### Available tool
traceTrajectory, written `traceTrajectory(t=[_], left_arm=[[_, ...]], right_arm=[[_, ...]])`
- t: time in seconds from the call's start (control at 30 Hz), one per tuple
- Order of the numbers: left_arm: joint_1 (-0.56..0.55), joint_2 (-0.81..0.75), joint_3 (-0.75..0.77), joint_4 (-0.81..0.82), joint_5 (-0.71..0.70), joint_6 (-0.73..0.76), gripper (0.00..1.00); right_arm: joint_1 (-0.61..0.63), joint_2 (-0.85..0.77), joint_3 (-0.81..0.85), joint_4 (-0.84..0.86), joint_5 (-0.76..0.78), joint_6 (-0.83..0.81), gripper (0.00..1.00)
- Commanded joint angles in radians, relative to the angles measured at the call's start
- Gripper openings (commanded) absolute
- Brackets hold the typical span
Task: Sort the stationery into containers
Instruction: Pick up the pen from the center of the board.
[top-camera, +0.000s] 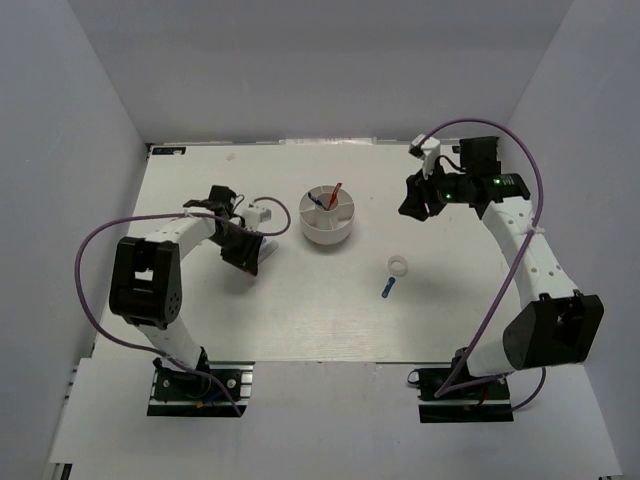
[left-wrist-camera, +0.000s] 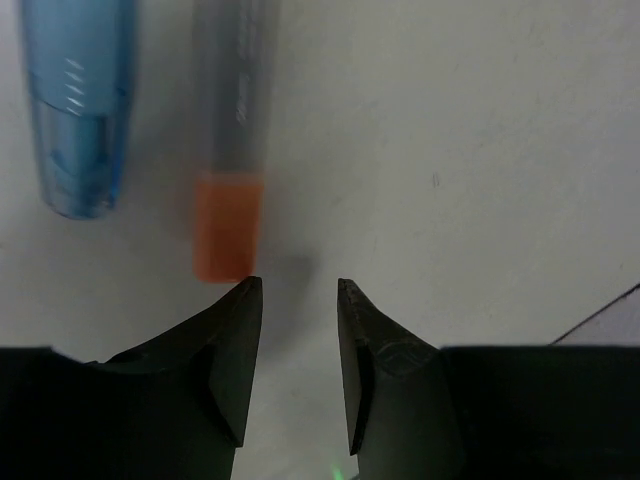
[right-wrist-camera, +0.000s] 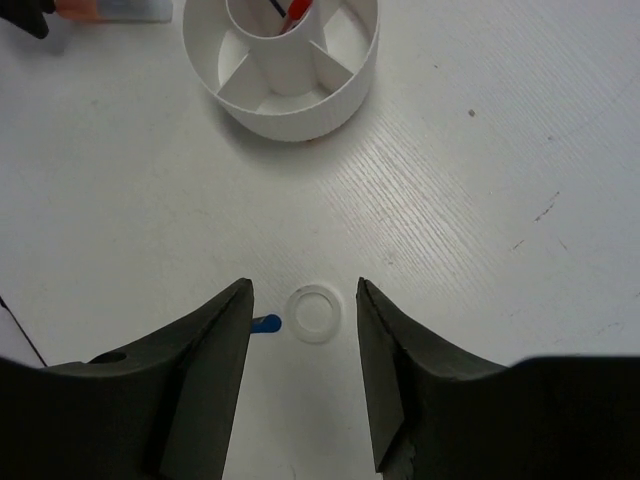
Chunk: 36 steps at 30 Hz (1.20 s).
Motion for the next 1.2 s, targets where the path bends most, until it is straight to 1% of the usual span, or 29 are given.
traceTrajectory(t=[0.0, 0.1, 0.27, 0.4, 0.5, 0.6, 0.63, 0.83, 1.0, 1.17], left_arm=[[-0.01, -0.022, 0.014, -0.041, 0.045, 0.046, 0.47], [-0.01, 0.009, 0.001, 0.003, 0.022, 0.02, 0.47], [-0.019, 0.04, -0.011, 0.074, -0.036, -0.015, 0.47], [-0.019, 0.032, -0.008, 0.094, -0.076, -0.01, 0.49], [-0.019, 0.021, 0.001, 0.089, -0.071, 0.017, 0.52], [-0.019, -0.015, 0.001, 0.077, -0.032, 0.091, 0.56], [-0.019, -0.026, 0.001, 0.074, -0.012, 0.141, 0.56], [-0.01, -0.101, 0.003, 0.045, 0.025, 0.319, 0.57], [-0.01, -0.063, 0.008, 0.008, 0.045, 0.477, 0.56], [-0.01, -0.017, 0.018, 0.058, 0.03, 0.522, 0.56]], right_arm=[[0.036, -0.063, -0.039, 0.048, 0.047, -0.095, 0.52], [0.071, -0.085, -0.085, 0.073, 0.08, -0.115, 0.55], [0.093, -0.074, -0.091, 0.053, 0.089, -0.124, 0.61], [0.109, -0.071, -0.091, 0.054, 0.098, -0.132, 0.65], [0.116, -0.069, -0.091, 0.053, 0.1, -0.133, 0.68], [0.12, -0.066, -0.091, 0.051, 0.1, -0.133, 0.7], [0.122, -0.065, -0.093, 0.051, 0.1, -0.133, 0.7], [0.128, -0.06, -0.101, 0.044, 0.101, -0.13, 0.7], [0.136, -0.045, -0.099, 0.045, 0.098, -0.121, 0.7], [0.14, -0.025, -0.075, 0.007, 0.098, -0.121, 0.7]])
